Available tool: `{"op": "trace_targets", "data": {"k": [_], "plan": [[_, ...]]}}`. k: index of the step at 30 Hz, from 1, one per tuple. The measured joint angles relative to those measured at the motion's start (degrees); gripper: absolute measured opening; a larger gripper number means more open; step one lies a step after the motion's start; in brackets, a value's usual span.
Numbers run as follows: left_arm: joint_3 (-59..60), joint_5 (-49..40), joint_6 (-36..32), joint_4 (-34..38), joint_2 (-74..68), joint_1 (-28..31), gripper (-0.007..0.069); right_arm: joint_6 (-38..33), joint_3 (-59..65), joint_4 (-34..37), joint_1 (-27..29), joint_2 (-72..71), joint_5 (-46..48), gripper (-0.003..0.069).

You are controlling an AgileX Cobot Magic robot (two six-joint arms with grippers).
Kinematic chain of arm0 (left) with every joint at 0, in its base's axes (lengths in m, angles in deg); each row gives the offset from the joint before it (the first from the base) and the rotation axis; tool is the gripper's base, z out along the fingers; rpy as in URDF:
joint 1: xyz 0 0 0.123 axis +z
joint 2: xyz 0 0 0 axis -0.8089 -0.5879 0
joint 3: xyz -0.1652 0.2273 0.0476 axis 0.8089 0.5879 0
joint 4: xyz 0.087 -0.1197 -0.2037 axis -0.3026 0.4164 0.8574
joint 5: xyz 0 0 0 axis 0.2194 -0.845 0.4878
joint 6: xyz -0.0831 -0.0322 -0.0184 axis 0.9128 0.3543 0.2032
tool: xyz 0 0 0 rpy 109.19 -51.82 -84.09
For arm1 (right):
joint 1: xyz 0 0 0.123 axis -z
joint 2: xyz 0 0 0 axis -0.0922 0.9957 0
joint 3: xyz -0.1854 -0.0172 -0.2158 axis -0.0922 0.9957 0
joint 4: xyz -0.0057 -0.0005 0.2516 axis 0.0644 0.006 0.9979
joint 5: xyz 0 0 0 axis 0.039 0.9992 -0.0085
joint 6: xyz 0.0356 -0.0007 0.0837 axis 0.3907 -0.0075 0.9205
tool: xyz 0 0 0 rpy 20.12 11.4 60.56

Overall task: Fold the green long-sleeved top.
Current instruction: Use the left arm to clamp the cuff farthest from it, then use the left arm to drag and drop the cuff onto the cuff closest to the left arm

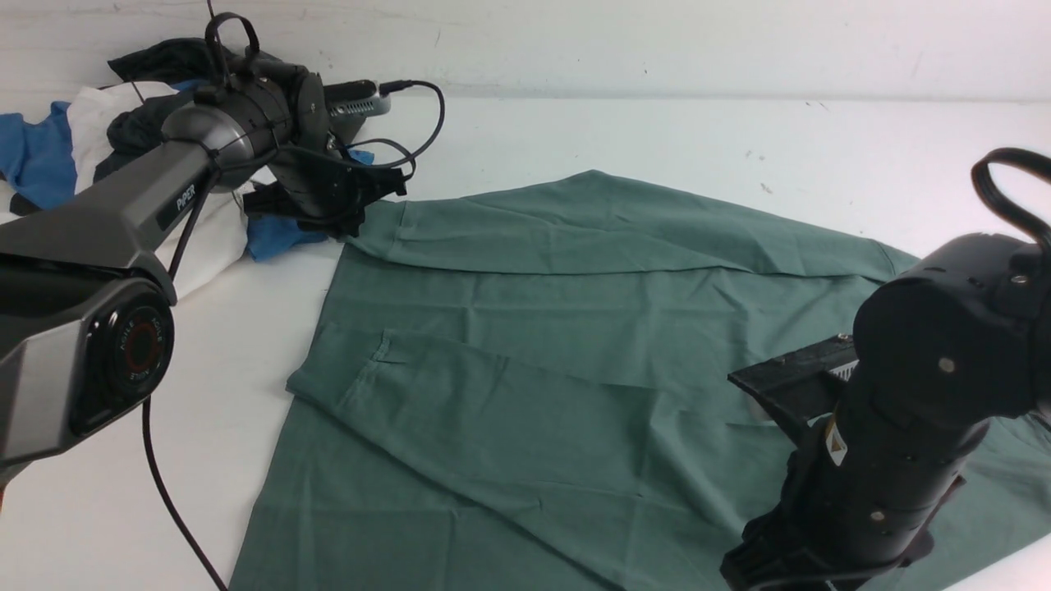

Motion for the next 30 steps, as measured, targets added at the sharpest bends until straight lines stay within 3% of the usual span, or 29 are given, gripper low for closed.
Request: {"op": "trace_targets", "data": {"k": [12, 16, 20, 25, 28, 30], "plan": [[-1.4, -5.9, -5.1, 0.3, 0.9, -0.1, 0.0016, -0.5, -0.1, -0.4, 0.0, 0.0, -1.8, 0.0398], [-1.4, -10.2, -7.9, 1.7, 4.9, -0.1, 0.0016, -3.2, -3.2, -4.7, 0.0, 0.0, 1.2, 0.0398], [-1.6, -16.6, -10.4, 4.2, 11.5, -0.1, 0.0016, -4.0, -10.0, -13.6, 0.2, 0.0, 2.9, 0.0383], [-1.6, -19.1, -12.4, 5.1, 14.8, -0.8, 0.0016, -4.2, -15.1, -17.3, 3.6, -0.1, 2.6, 0.0272], [0.3, -19.2, -12.7, 4.9, 17.7, -2.9, 0.0016, -4.3, -16.2, -17.6, 9.0, -0.6, 1.7, 0.0099], [2.2, -19.2, -12.7, 4.6, 19.0, -4.1, 0.0016, -4.3, -16.3, -17.4, 11.4, -0.9, 1.7, 0.0048]]}}
